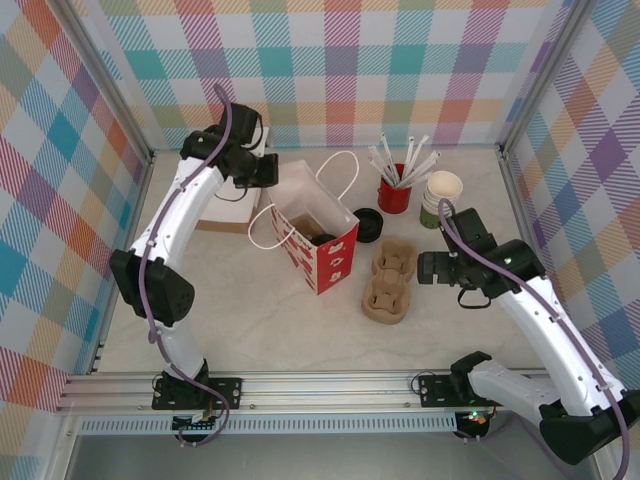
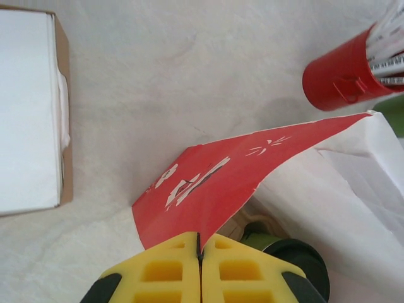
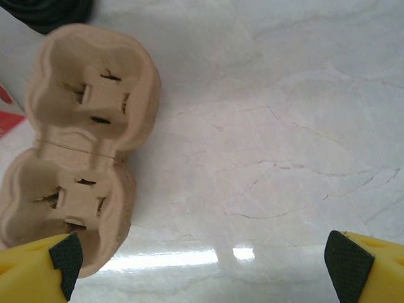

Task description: Pack the takeout coffee

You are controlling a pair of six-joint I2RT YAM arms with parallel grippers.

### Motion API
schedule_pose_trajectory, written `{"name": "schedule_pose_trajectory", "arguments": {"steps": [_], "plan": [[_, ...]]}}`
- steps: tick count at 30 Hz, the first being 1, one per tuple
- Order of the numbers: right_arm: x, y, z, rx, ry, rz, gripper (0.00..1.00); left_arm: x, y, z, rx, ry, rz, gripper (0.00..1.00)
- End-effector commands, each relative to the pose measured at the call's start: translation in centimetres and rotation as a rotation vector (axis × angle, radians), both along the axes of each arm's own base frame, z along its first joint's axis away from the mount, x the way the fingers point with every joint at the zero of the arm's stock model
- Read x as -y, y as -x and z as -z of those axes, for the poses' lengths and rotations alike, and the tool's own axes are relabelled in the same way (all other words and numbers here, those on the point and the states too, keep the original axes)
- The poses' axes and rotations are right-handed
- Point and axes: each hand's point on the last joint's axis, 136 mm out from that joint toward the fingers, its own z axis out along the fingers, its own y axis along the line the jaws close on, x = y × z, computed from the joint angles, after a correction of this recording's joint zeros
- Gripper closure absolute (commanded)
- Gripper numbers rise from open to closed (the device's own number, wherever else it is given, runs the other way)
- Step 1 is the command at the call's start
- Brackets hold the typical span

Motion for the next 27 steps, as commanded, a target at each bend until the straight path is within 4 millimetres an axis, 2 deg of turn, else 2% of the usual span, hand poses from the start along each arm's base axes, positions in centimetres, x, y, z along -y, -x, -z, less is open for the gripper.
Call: {"name": "schedule_pose_trajectory", "arguments": {"steps": [1,5,10,15,19,22,24,27], "plan": [[0.0,-0.4,-0.1,0.026,-0.023,0.024,0.00,-0.9,-1.1,-0.3,0.000,-0.009,0.001,0.94],[-0.2,-0.6,-0.1,0.023,-0.033,0.021,0.00,-0.9,-2.3,-0.3,0.000,-0.006,-0.002,0.93],[-0.4,-0.9,-0.2,0.016,-0.024,0.007,0.00,-1.1,-3.4,-0.7,0.012,0.000,-0.010,0.69],[-1.0,-1.7,-0.9,0.033,-0.023,-0.039,0.00,-2.1,-3.1,-2.9,0.056,-0.014,-0.024,0.50],[-1.9,-2.7,-1.7,0.046,-0.033,-0.088,0.01,-3.2,-1.4,-6.1,0.126,-0.014,-0.047,0.32],[-2.6,-3.7,-2.5,0.065,-0.041,-0.113,0.01,-3.9,0.7,-8.7,0.205,0.012,-0.069,0.23],[-3.1,-4.4,-3.2,0.083,-0.046,-0.130,0.01,-4.5,2.3,-9.8,0.255,0.028,-0.091,0.19],[-3.9,-5.5,-3.9,0.102,-0.050,-0.166,0.02,-5.6,5.0,-10.5,0.310,0.049,-0.131,0.14]]}}
